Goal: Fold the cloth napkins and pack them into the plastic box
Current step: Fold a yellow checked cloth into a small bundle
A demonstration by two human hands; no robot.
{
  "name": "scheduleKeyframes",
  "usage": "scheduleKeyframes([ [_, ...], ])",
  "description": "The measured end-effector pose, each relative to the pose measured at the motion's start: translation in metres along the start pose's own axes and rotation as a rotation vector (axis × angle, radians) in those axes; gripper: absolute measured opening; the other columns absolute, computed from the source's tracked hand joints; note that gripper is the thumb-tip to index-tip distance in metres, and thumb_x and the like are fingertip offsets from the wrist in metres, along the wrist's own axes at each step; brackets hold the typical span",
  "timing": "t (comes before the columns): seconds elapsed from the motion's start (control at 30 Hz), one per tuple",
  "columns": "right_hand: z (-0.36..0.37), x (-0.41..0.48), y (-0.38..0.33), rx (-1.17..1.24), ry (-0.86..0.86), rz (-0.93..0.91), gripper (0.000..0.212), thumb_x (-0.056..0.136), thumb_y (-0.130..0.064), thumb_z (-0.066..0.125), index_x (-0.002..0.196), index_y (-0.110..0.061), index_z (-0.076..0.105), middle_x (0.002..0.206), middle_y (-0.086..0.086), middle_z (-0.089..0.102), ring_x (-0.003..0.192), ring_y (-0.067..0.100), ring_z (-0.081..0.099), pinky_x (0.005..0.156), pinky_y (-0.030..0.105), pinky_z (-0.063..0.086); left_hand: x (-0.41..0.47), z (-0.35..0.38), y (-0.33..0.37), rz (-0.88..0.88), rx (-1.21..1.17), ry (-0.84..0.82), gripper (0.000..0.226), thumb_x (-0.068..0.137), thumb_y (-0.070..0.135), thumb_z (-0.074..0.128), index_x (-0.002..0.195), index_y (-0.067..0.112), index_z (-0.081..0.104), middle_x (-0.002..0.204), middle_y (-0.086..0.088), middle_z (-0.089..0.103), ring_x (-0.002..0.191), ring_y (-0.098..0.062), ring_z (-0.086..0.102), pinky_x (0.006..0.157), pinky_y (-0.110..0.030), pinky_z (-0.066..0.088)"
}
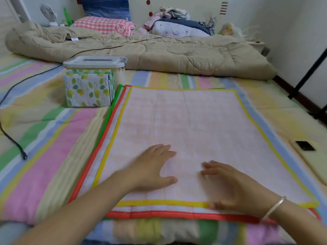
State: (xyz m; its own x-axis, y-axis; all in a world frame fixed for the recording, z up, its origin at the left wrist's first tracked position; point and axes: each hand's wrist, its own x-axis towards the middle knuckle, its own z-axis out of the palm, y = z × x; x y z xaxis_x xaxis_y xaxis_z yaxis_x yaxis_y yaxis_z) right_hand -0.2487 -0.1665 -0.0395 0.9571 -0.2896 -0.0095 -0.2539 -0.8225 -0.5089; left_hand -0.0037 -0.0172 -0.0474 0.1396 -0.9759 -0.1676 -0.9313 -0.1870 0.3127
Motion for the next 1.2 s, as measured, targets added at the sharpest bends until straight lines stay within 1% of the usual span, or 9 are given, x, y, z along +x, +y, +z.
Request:
scheduleKeyframes([
  [0.13,-0.003,-0.015,-0.004,-0.118,0.040,-0.068,0.065,0.065,-0.070,0.069,0.122,-0.043,0.056,0.139,-0.020,0.050,0.131,-0.007,0.040,0.106,0.011,0.032,0.001,0.001,0.002,0.004,0.004,0.009,0.088,0.085,0.067,0.054,0.157,0.031,0.019,0.167,0.006,0.005,0.153,-0.011,0.001,0.123,-0.028,0.003],
  [0.23,-0.003,-0.020,-0.016,-0.346,0.157,-0.258,0.031,0.073,-0.050,0.064,0.098,-0.032,0.067,0.107,-0.015,0.070,0.092,0.005,0.067,0.069,0.023,0.056,-0.006,-0.001,0.016,0.070,-0.052,0.080,0.077,0.089,0.061,0.057,0.154,0.032,0.027,0.165,0.006,0.016,0.151,-0.010,0.012,0.123,-0.029,0.012],
  [0.37,0.003,-0.018,-0.030,-0.515,0.310,-0.262,0.013,0.079,-0.031,0.051,0.074,-0.023,0.061,0.057,-0.006,0.057,0.048,0.020,0.058,0.035,0.029,0.038,-0.020,-0.018,0.049,0.069,-0.166,-0.039,0.080,0.076,0.079,0.060,0.144,0.043,0.040,0.154,0.021,0.035,0.140,-0.001,0.033,0.117,-0.030,0.028],
  [0.47,-0.008,-0.012,-0.038,-0.420,0.460,-0.111,0.011,0.084,-0.034,0.046,0.083,-0.027,0.055,0.052,-0.006,0.058,0.043,0.023,0.055,0.036,0.030,0.040,-0.022,-0.035,0.057,0.059,-0.138,-0.198,0.076,0.068,0.084,0.059,0.129,0.038,0.055,0.129,0.016,0.061,0.117,-0.007,0.056,0.101,-0.034,0.046],
  [0.6,-0.042,-0.003,-0.053,-0.266,0.362,-0.100,0.014,0.087,-0.040,0.046,0.087,-0.032,0.058,0.053,-0.019,0.057,0.044,0.007,0.051,0.046,0.030,0.044,-0.023,-0.075,0.056,0.130,-0.155,-0.293,0.020,0.090,0.039,0.069,0.090,0.020,0.071,0.081,0.000,0.071,0.070,-0.009,0.059,0.072,-0.032,0.049],
  [0.87,-0.071,0.057,-0.043,-0.298,0.326,0.027,0.007,0.094,-0.023,0.057,0.091,-0.025,0.064,0.088,-0.009,0.066,0.085,0.019,0.061,0.072,0.037,0.049,0.014,-0.128,0.028,-0.060,0.082,-0.182,0.043,0.087,0.044,0.073,0.069,0.012,0.050,0.064,-0.002,0.044,0.060,-0.020,0.041,0.059,-0.034,0.033],
  [0.97,-0.054,0.090,-0.024,-0.323,0.302,0.145,0.012,0.097,-0.023,0.052,0.098,-0.022,0.064,0.102,-0.004,0.063,0.095,0.022,0.061,0.079,0.037,0.049,0.036,-0.112,0.008,-0.164,0.118,-0.135,0.043,0.087,0.049,0.071,0.073,0.015,0.049,0.071,0.002,0.045,0.069,-0.018,0.045,0.062,-0.032,0.033],
  [1.07,-0.038,0.114,-0.004,-0.346,0.296,0.223,0.018,0.099,-0.024,0.047,0.103,-0.019,0.064,0.106,0.000,0.061,0.098,0.024,0.059,0.078,0.035,0.046,0.048,-0.087,-0.007,-0.237,0.092,-0.010,0.038,0.089,0.051,0.067,0.111,0.021,0.058,0.116,0.003,0.057,0.111,-0.019,0.052,0.090,-0.032,0.044],
  [1.2,-0.023,0.134,0.014,-0.338,0.270,0.275,0.020,0.099,-0.024,0.046,0.105,-0.017,0.064,0.109,0.001,0.060,0.101,0.023,0.056,0.078,0.035,0.047,0.031,-0.057,-0.004,-0.166,0.053,0.282,0.054,0.098,0.054,0.043,0.144,0.026,0.044,0.158,0.007,0.032,0.145,-0.013,0.027,0.117,-0.029,0.021],
])
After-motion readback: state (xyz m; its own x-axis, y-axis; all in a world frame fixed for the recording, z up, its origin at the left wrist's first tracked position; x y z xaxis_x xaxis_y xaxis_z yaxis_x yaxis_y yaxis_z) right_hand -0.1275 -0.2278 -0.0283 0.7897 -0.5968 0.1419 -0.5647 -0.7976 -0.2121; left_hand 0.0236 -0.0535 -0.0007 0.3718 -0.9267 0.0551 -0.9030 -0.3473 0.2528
